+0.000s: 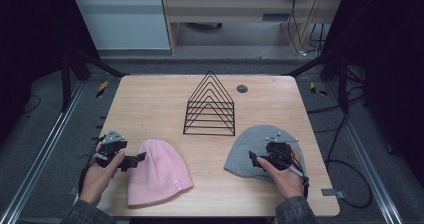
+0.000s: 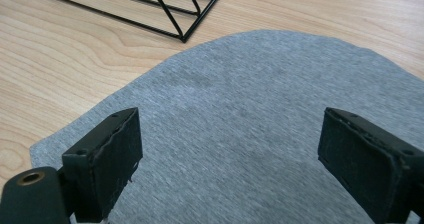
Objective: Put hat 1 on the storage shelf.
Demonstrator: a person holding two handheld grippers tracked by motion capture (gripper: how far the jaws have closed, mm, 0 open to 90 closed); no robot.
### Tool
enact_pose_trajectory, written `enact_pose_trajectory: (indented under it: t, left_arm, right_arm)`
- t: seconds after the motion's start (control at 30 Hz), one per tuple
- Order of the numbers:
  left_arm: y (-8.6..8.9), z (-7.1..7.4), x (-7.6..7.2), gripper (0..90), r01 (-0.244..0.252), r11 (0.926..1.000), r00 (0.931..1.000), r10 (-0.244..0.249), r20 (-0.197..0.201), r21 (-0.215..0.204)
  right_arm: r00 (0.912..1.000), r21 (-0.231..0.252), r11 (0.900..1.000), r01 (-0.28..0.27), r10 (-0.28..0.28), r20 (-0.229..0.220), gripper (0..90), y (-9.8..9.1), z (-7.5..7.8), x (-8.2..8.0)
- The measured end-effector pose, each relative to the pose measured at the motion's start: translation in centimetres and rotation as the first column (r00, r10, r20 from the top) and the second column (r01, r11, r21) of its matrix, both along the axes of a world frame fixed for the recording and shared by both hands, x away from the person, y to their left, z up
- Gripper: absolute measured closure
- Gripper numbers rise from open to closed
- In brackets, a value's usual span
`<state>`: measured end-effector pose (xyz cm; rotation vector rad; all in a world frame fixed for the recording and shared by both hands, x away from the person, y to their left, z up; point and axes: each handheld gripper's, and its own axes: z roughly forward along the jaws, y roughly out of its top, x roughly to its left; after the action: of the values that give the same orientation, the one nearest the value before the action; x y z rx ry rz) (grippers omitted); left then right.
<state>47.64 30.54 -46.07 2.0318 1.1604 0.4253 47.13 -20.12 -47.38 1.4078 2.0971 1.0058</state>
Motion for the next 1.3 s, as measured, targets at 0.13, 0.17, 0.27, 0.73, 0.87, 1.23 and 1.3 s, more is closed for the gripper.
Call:
enact_pose_trajectory:
  t: [0.13,0.17,0.27,0.73,0.87,1.23,1.3]
  left_arm:
    - [0.0,0.1,0.0,10.3,0.002,0.9994,0.9996,-0.003,-0.027,-0.033]
    - [-0.1,0.2,0.0,10.3,0.008,0.9984,0.9993,-0.010,-0.036,-0.056]
    - [-0.6,1.0,0.7,11.9,0.013,0.9973,0.9995,-0.015,-0.028,-0.072]
    - [-2.5,1.6,3.0,32.7,0.017,0.9992,0.9997,-0.017,-0.020,0.035]
    - [-2.7,0.6,3.2,33.2,0.020,0.9992,0.9985,-0.019,-0.051,0.036]
    - [-3.9,-1.5,3.7,39.4,0.078,0.9934,0.9839,-0.063,-0.167,0.084]
    - [-3.9,-1.7,3.7,41.8,0.077,0.9943,0.9817,-0.063,-0.180,0.074]
  right_arm:
    - [0.9999,-0.005,0.9999,-0.014,0.014,-0.002,12.1,0.4,-0.2,0.2]
    - [0.9998,-0.003,0.9999,-0.016,0.016,-0.009,12.4,0.5,-0.2,0.1]
    - [0.9993,-0.014,0.9993,-0.036,0.036,-0.010,16.4,0.6,-0.4,0.1]
    - [0.9986,-0.035,0.9980,-0.052,0.052,-0.005,38.4,0.5,0.1,0.0]
    - [0.9983,-0.049,0.9972,-0.056,0.055,-0.019,38.3,0.7,-0.2,-0.1]
    - [0.9959,-0.057,0.9948,-0.085,0.082,-0.039,36.1,1.1,-0.5,-0.1]
    - [0.9953,-0.059,0.9941,-0.091,0.089,-0.039,35.9,1.3,-0.4,-0.1]
